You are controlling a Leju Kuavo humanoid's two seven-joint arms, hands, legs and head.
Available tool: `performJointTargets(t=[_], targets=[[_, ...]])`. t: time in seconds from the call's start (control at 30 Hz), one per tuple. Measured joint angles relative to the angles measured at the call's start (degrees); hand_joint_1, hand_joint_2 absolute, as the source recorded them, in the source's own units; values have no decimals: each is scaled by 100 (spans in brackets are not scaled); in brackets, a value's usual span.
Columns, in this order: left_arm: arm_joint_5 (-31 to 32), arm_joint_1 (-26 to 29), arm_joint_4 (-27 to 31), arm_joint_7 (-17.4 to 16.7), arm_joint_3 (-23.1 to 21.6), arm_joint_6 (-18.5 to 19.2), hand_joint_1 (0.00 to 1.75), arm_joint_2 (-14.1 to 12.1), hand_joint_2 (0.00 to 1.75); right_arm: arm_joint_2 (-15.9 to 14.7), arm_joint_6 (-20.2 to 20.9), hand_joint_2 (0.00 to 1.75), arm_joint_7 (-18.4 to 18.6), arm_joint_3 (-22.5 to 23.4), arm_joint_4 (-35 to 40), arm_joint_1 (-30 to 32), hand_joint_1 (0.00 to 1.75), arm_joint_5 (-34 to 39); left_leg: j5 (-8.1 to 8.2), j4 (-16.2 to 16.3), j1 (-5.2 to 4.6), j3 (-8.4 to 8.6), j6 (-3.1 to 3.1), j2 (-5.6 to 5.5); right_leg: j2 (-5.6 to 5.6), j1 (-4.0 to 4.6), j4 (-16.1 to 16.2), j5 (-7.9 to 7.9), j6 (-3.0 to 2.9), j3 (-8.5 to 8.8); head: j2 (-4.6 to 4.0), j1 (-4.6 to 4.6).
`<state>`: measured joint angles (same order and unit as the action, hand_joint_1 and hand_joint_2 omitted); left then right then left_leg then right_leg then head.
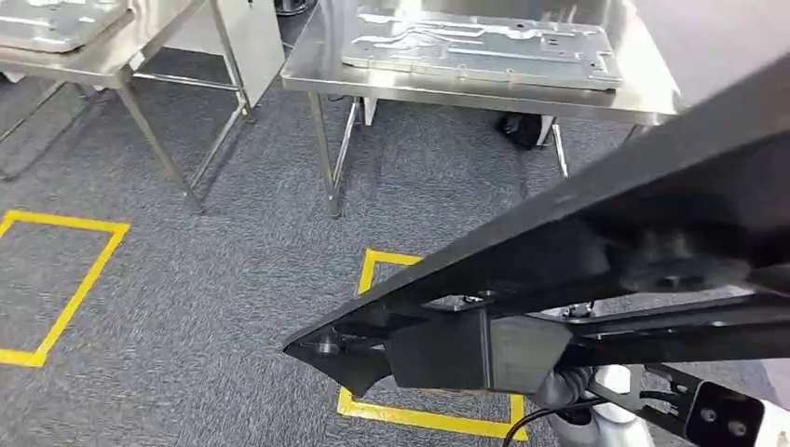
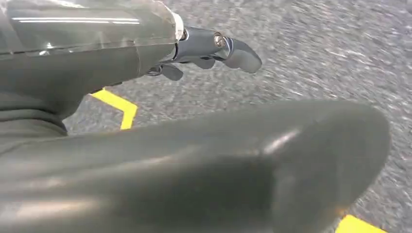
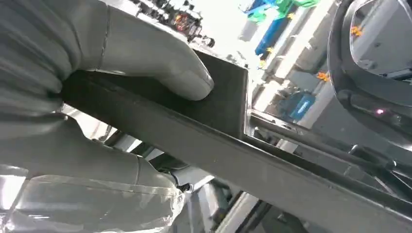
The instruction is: Take the parts from the cabinet and place them on the table.
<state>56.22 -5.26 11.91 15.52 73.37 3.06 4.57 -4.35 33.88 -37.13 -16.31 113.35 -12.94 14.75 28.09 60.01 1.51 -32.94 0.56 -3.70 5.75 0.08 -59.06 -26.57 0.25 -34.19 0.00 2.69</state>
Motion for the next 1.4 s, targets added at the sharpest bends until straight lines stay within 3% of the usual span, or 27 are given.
performJointTargets(t=[0.07, 0.1, 0.17, 0.2, 0.27, 0.3, 0.33, 0.4, 0.43, 0.47, 0.6, 0.63, 0.67, 0.7, 0.77, 0.8, 0.87, 0.93, 0.97, 1.1, 1.13, 1.17, 1.2, 1.27, 1.3, 1.33, 1.4], targets=[[-24, -15, 0, 31, 4, 90, 0, 18, 0, 2, 0, 175, 52, -20, -26, -14, 175, 44, -9, -9, -42, -9, -67, 86, 90, -21, 39, 35, 72, -22, 0, 2], [-35, -28, 0, 35, 4, 139, 0, 43, 0, 2, 15, 175, 59, -17, -41, -33, 175, 98, -40, -60, 0, 0, -120, 148, 129, -21, 22, 28, 102, -39, 0, 2], [-44, -44, 0, 37, 4, 174, 0, 50, 0, 0, 55, 175, 87, -13, -55, -112, 175, 157, -49, -75, -9, 12, -176, 264, -318, 4, -299, -190, 153, -181, 0, 0], [-55, -31, 0, 37, 7, 186, 0, 50, 0, 0, 70, 175, 100, -15, -70, -156, 175, 186, -42, -75, -22, 10, -196, 328, -427, -10, -691, -391, 181, -372, 0, 2], [-72, -5, 0, 33, 13, 192, 0, 57, 0, 0, 107, 175, 120, -15, -107, -171, 175, 231, -26, -74, -39, 9, -214, 469, -515, -37, -1546, -720, 206, -804, 0, 2], [-72, -4, 0, 28, 18, 192, 0, 57, 0, 0, 114, 175, 162, -15, -129, -172, 175, 245, -19, -73, -41, 13, -213, 535, -530, -44, -1738, -719, 206, -916, 0, 2], [-72, -11, 0, 28, 17, 192, 0, 57, 0, 0, 112, 175, 190, -17, -155, -176, 175, 260, -5, -73, -43, 24, -210, 595, -545, -44, -1618, -578, 196, -869, 0, 2], [-72, -21, 0, 28, 17, 197, 0, 65, 0, 0, 112, 175, 194, -17, -184, -209, 175, 286, 28, -75, -56, 78, -198, 708, -620, -21, -727, -88, 130, -414, 0, 2], [-74, -22, 0, 28, 17, 212, 0, 77, 0, 0, 112, 175, 194, -15, -186, -222, 175, 306, 49, -77, -62, 111, -190, 752, -771, 20, -211, 127, 61, -139, 0, 2], [-74, -21, 0, 28, 17, 225, 0, 90, 0, 0, 114, 175, 192, -13, -188, -237, 175, 313, 65, -85, -72, 132, -164, 797, -1045, 93, 17, 28, 13, -23, 0, 2], [-70, -37, 0, 35, 20, 260, 0, 101, 0, -7, 103, 175, 192, 6, -186, -231, 175, 317, 97, -144, -91, 201, -60, 1031, -792, 139, 97, 67, -70, -52, -2, 2], [-65, -52, 0, 37, 20, 266, 0, 101, 0, -9, 103, 175, 192, 26, -179, -213, 175, 319, 183, -67, -95, 194, -35, 1005, -737, 26, 200, 128, -93, 45, 0, 2], [-57, -60, 0, 44, 20, 275, 0, 101, 0, -13, 101, 175, 188, 42, -168, -212, 175, 323, 297, 132, -100, 140, -16, 714, -678, 39, 246, 129, -114, 84, 0, 2], [-37, -53, 0, 41, 17, 295, 0, 105, 0, -13, 101, 175, 181, 46, -170, -213, 175, 328, 487, 485, -91, -12, -12, 542, -642, 36, 241, 127, -143, 92, 0, 4], [-35, -13, 0, 41, 17, 306, 0, 101, 0, -15, 122, 175, 181, 46, -175, -160, 175, 330, 827, 1330, -85, -447, 9, 426, -485, 36, 224, 117, -156, 98, 0, 2], [-35, 5, 0, 39, 20, 310, 0, 101, 0, -15, 125, 175, 181, 48, -177, -121, 175, 332, 844, 1596, -84, -623, 27, 423, -394, 34, 208, 109, -154, 96, -2, 2], [-28, 0, 0, 44, 20, 321, 0, 98, 0, -17, 127, 175, 164, 55, -177, -74, 175, 347, 451, 1240, -73, -555, 38, 419, -241, 16, 175, 80, -124, 113, 0, 2], [-18, -5, 0, 46, 20, 334, 0, 96, 0, -17, 140, 175, 151, 70, -177, -65, 175, 363, -119, 283, -36, -180, 53, 281, -104, -14, 94, 21, -77, 123, 0, 2], [-17, -4, 0, 46, 20, 343, 0, 96, 0, -17, 153, 175, 144, 74, -177, -61, 175, 365, -42, 85, -11, -80, 48, 15, -49, -19, 59, -6, -44, 92, -2, 2], [-6, -26, 0, 52, 15, 380, 0, 94, 0, -24, 146, 175, 127, 118, -183, 6, 175, 358, -70, 2, -55, -75, -114, 105, 101, -27, 48, 13, 91, 14, -2, 2], [17, -36, 0, 55, 11, 395, 0, 101, 0, -26, 135, 175, 107, 138, -181, 12, 175, 328, -102, -44, 2, -64, -164, 141, 85, -30, 19, -16, 114, 7, 0, 2], [33, -45, 0, 65, 4, 408, 0, 89, 0, -28, 116, 175, 76, 168, -177, 13, 175, 262, -105, -62, -9, -51, -185, 164, -197, -2, -112, -109, 149, -36, 0, 0], [37, -39, 0, 76, 2, 417, 0, 85, 0, -28, 100, 175, 68, 184, -173, 13, 175, 220, -103, -68, -12, -49, -223, 195, -388, -10, -451, -312, 182, -200, 0, 2], [55, -3, 0, 81, 0, 437, 0, 76, 0, -28, 70, 175, 46, 190, -173, 47, 175, 151, -73, -67, -28, -54, -239, 264, -519, -50, -1396, -714, 227, -680, 0, 0], [75, 7, 0, 90, 0, 452, 0, 74, 0, -28, 52, 175, 37, 190, -173, 76, 175, 100, -62, -67, -28, -52, -240, 297, -534, -59, -1706, -768, 237, -850, -2, 2], [88, 7, 0, 105, -2, 474, 0, 70, 0, -28, 9, 175, 19, 190, -173, 113, 175, 33, -47, -67, -28, -39, -238, 323, -541, -68, -1738, -689, 242, -889, 0, 2], [107, -2, 0, 146, -26, 500, 0, 70, 0, -28, -33, 175, -13, 190, -166, 150, 175, -35, -18, -67, -33, 19, -211, 345, -544, -73, -1042, -233, 205, -559, 0, 2]])
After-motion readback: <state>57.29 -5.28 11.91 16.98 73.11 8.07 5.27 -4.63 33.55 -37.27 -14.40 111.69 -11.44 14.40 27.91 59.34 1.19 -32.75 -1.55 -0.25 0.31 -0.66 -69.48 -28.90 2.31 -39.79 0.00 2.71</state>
